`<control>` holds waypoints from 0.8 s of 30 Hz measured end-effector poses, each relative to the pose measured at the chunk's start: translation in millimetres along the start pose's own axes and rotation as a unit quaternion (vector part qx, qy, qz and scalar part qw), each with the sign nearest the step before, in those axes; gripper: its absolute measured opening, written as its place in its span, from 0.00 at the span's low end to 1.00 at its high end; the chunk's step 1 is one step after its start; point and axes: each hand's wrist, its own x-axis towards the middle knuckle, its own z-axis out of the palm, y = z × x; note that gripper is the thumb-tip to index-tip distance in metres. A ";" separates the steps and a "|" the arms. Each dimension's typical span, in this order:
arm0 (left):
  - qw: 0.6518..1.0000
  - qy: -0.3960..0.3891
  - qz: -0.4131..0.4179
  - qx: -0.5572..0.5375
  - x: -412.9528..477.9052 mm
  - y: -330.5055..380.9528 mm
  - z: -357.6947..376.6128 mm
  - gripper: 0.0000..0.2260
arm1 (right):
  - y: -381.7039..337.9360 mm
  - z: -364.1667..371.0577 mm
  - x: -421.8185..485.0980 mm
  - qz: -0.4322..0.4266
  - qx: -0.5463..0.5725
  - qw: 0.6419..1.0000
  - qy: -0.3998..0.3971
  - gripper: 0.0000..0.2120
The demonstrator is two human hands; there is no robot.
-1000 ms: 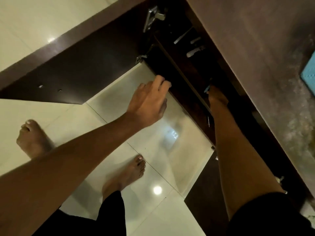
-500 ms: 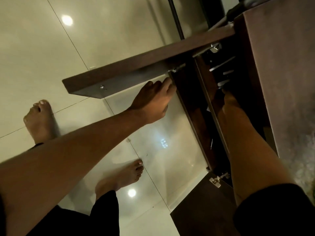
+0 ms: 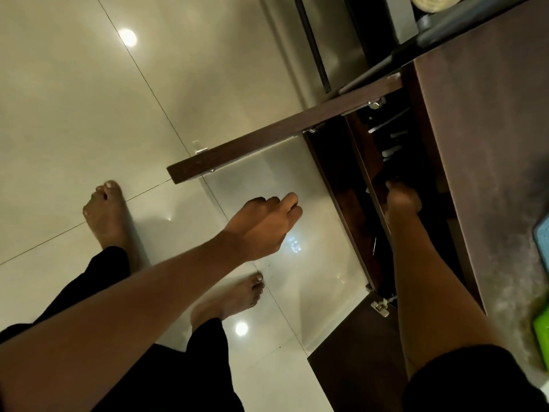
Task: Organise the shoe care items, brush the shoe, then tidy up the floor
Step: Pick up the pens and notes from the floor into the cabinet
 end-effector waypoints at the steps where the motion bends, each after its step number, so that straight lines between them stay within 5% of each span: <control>1: 1.000 0.011 0.007 -0.008 -3.8 0.5 -3.2 0.12 | 4.0 0.4 3.6 0.016 -0.001 1.000 0.006 0.17; 7: 0.992 0.089 0.054 -0.065 -17.8 12.1 -61.4 0.10 | 21.6 2.5 -6.3 -0.066 -0.020 0.992 0.102 0.11; 13: 0.970 0.213 0.084 -0.079 2.7 13.6 -140.6 0.11 | -21.9 14.4 -75.0 -0.184 -0.046 0.977 0.094 0.10; 19: 0.929 0.358 -0.004 -0.091 5.0 -16.6 -213.1 0.11 | -67.4 17.9 -118.3 -0.265 -0.006 0.950 0.168 0.08; 24: 0.920 0.358 -0.123 -0.098 -32.5 -92.5 -240.8 0.07 | -118.6 25.7 -150.7 -0.275 0.051 0.933 0.227 0.08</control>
